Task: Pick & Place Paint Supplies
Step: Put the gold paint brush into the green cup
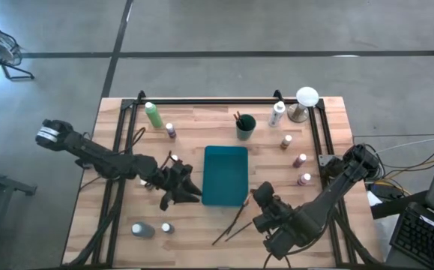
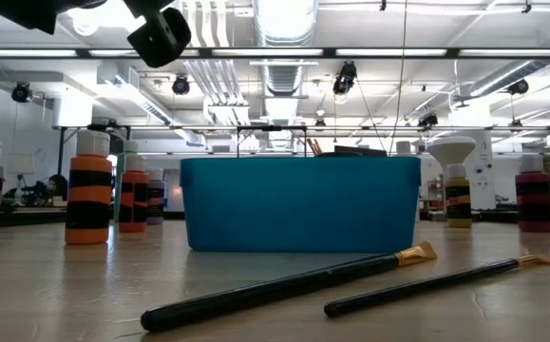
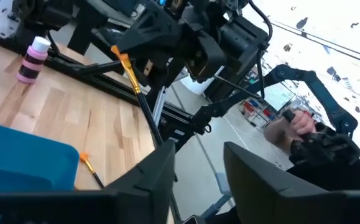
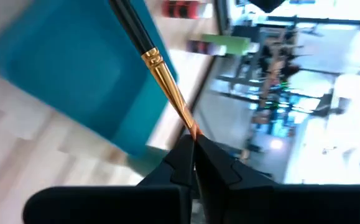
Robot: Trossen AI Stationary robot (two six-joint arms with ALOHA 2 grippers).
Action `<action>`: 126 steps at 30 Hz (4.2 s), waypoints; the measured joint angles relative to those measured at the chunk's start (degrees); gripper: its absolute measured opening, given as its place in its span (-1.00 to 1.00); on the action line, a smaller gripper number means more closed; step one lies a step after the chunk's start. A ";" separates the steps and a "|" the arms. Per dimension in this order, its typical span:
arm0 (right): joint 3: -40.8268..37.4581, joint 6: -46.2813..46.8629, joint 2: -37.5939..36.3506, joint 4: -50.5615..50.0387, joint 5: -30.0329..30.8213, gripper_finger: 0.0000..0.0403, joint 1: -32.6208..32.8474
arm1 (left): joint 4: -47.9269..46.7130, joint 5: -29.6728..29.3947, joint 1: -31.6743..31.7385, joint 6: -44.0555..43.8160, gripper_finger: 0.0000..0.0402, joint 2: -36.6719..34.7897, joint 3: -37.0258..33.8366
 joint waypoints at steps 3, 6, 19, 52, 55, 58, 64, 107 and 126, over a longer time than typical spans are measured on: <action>0.34 -3.51 0.00 0.17 4.32 -0.96 -0.27 | -2.19 0.33 0.07 0.01 -0.08 0.71 0.84; 0.34 -7.83 0.00 0.81 9.03 -0.96 -0.74 | -3.43 1.51 0.13 0.06 0.06 1.97 1.76; -0.34 -20.17 0.24 8.49 19.17 -0.96 -2.81 | -3.23 4.27 0.42 5.39 0.16 4.96 4.19; -0.80 -49.69 0.22 36.72 13.42 -0.96 -5.59 | -14.61 14.40 8.30 10.29 0.17 13.46 20.08; -1.07 -50.09 0.22 37.61 13.07 -0.96 -5.61 | -14.67 15.34 8.81 10.27 0.17 13.55 20.63; -1.15 -50.10 0.22 37.74 12.91 -0.96 -5.72 | -14.76 15.69 9.04 10.26 0.17 13.57 20.63; -1.17 -50.38 0.22 37.96 12.29 -0.96 -6.52 | -14.74 15.92 9.16 10.08 0.15 13.57 20.63; -1.50 -59.15 0.87 45.17 12.48 -0.96 -8.08 | -14.78 15.39 9.60 8.85 -0.86 13.62 20.52; -2.87 17.64 -11.08 24.45 -1.20 -0.52 -5.27 | -14.72 9.91 9.53 20.55 -0.86 13.62 20.52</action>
